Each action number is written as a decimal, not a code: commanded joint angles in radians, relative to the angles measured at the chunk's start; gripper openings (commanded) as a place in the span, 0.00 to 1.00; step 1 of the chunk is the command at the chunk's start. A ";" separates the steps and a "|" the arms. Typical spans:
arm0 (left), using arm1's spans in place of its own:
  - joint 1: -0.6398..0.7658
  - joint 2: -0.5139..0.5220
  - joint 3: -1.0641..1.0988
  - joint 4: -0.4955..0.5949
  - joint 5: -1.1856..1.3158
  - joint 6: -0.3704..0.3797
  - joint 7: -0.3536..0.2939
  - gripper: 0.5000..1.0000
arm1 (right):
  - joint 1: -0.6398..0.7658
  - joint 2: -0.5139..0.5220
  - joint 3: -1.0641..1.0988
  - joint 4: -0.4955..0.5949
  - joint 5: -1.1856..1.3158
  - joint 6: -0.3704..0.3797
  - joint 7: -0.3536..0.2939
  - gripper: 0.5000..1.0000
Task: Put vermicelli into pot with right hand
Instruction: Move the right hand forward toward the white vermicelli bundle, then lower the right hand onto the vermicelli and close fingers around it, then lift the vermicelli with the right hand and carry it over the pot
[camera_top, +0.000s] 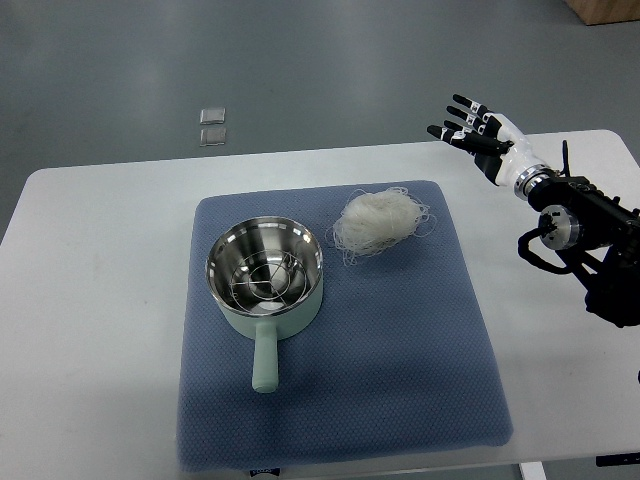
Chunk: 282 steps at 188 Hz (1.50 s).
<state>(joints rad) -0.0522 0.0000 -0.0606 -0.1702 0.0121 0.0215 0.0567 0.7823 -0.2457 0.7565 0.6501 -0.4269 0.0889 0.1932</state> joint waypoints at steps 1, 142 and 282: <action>0.000 0.000 0.002 0.000 0.000 0.000 0.000 1.00 | 0.002 -0.017 -0.025 0.003 -0.105 0.026 0.000 0.84; 0.000 0.000 0.005 0.003 0.000 0.002 0.000 1.00 | 0.285 -0.145 -0.549 0.200 -0.840 0.150 0.006 0.84; -0.002 0.000 0.001 0.000 0.000 0.006 0.000 1.00 | 0.302 0.017 -0.729 0.017 -0.920 0.000 -0.054 0.66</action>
<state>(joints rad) -0.0536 0.0000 -0.0597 -0.1704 0.0123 0.0276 0.0567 1.0870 -0.2308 0.0252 0.6693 -1.3431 0.1129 0.1395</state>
